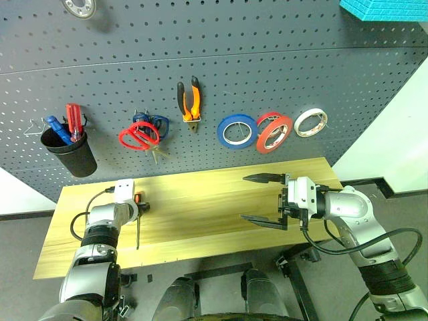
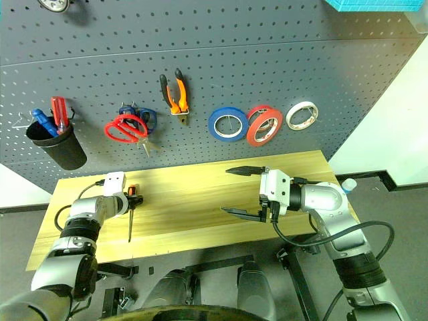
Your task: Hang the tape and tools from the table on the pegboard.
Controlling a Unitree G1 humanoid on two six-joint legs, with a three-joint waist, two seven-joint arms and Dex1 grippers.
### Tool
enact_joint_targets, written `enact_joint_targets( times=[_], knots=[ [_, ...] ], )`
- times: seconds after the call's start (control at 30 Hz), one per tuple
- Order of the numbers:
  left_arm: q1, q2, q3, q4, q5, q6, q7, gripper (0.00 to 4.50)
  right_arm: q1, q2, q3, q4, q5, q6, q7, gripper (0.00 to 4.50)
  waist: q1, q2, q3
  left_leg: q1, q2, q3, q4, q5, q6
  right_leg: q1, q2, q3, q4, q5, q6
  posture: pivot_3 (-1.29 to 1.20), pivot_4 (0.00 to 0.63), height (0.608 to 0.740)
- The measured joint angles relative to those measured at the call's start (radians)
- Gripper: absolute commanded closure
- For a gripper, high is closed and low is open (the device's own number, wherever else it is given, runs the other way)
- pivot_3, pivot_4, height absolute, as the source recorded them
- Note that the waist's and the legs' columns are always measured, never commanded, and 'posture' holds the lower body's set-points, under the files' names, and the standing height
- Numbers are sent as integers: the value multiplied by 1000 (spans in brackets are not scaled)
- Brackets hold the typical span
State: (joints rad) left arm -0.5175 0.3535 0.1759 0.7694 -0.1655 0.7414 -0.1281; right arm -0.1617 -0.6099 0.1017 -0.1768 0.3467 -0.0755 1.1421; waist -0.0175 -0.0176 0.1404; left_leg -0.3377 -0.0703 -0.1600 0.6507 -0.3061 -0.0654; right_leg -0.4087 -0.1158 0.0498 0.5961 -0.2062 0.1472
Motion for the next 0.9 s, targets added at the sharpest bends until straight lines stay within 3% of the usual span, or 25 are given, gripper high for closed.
enact_joint_targets(
  times=[0.23,0.43,0.6,0.73,0.9],
  knots=[
    [-23,0,16,46,2,-26,12,3731,0,0,-1,-7,0,0,-11,0,1,0,0,0,0,0,0,0,0,0,0,0,0,0,0,-49,116,738],
    [30,1,17,-40,-9,-1,-18,3788,-4,-1,-1,-7,-7,-2,-14,0,-4,0,0,0,0,0,0,0,0,0,0,0,0,0,0,-49,115,738],
    [264,30,35,-434,-88,81,-125,3788,-15,1,-10,-7,0,-2,-17,0,-8,0,0,-1,0,0,-2,0,0,-2,-1,0,0,0,0,-46,118,738],
    [495,110,76,-776,-158,53,-252,3788,-33,30,-27,-30,84,46,-27,0,-4,2,2,-1,1,0,-3,0,0,-3,-1,0,1,-1,-1,-21,118,738],
    [673,160,252,-946,-273,-85,-423,3788,-65,51,-33,-63,166,118,-39,0,7,3,3,-1,1,0,-2,0,0,-1,-1,0,-1,-3,-4,-2,112,738]
  ],
)
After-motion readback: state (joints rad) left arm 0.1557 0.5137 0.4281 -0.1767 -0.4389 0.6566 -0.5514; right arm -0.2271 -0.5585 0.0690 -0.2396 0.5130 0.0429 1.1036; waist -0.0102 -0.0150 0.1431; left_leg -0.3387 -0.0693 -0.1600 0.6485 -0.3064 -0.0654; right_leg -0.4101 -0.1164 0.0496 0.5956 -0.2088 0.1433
